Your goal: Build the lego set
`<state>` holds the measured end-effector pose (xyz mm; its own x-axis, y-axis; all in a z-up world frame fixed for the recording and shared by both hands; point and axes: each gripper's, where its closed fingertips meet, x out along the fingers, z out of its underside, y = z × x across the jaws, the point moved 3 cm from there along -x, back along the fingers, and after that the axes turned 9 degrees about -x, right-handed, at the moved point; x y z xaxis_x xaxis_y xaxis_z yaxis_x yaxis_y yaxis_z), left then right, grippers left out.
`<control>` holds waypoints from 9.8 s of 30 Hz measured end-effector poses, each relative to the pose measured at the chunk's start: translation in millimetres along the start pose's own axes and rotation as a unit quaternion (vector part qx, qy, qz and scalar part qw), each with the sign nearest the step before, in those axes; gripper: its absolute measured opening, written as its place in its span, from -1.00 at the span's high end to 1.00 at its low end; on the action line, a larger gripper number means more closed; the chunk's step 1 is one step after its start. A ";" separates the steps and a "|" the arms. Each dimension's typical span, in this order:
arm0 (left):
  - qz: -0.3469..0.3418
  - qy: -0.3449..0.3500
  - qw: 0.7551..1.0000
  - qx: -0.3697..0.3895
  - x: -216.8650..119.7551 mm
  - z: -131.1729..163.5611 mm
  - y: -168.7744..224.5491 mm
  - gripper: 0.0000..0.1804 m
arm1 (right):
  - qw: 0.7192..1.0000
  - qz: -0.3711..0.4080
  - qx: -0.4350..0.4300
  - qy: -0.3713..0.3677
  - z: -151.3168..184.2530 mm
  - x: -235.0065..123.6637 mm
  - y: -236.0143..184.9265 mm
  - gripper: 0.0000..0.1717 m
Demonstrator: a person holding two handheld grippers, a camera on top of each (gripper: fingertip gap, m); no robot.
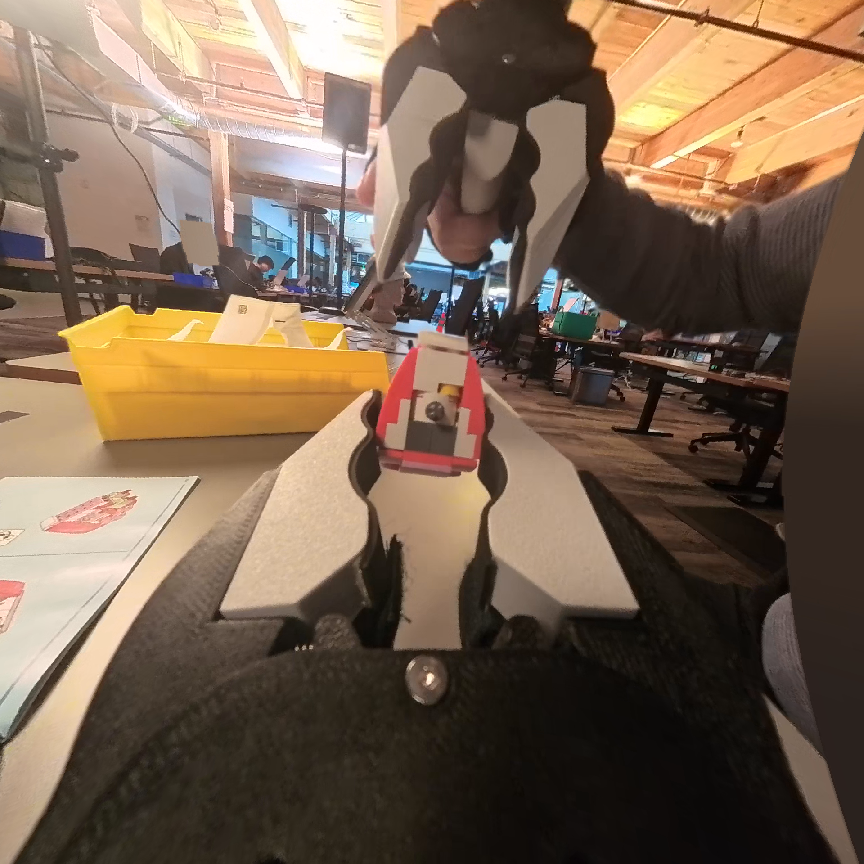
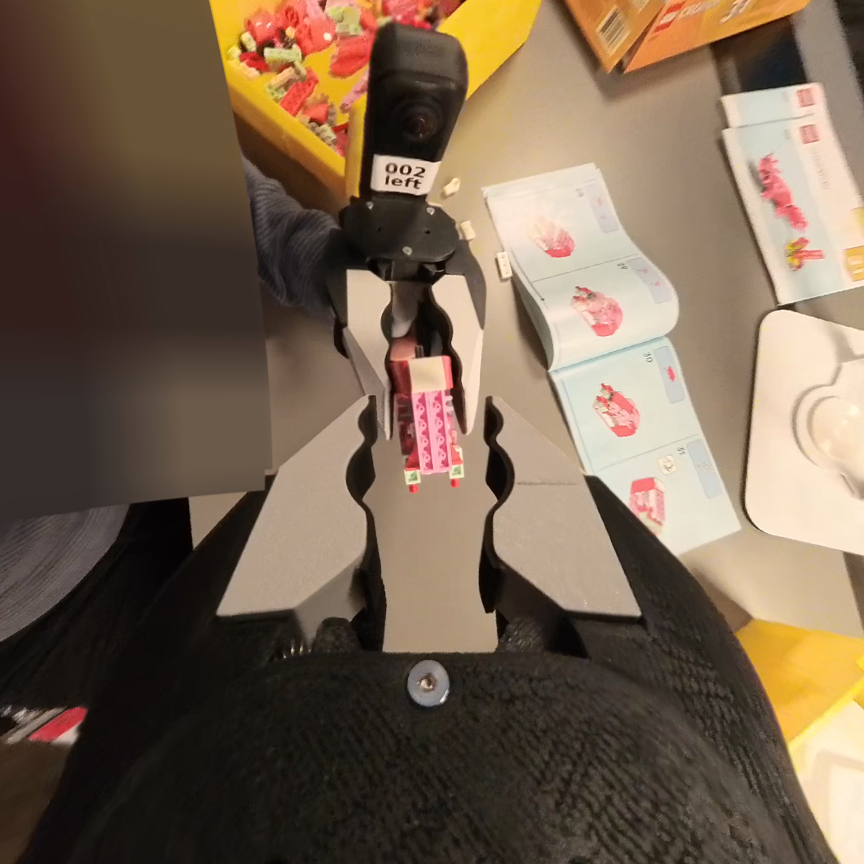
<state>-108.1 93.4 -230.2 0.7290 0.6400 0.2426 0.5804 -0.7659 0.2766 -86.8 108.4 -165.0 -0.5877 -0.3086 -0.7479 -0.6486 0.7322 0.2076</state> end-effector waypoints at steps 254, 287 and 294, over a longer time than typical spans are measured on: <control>-0.100 0.049 0.990 -0.087 -5.0 -9.8 -12.9 0.59 | 0.869 0.386 -0.305 -0.052 32.4 58.7 -0.5 0.05; 0.068 0.152 0.952 -0.257 -11.8 -25.1 -2.2 0.59 | 0.893 0.363 -0.266 -0.024 13.7 47.4 -11.9 0.17; 0.083 0.156 0.945 -0.274 -11.2 -24.5 -0.7 0.59 | 0.899 0.367 -0.238 0.004 11.5 44.1 -10.6 0.35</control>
<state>-125.7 88.2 -210.4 0.6024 0.5652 0.5636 0.1292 -0.7658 0.6300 -100.2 94.0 -207.5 -0.9440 0.1458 -0.2958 -0.2180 0.3974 0.8914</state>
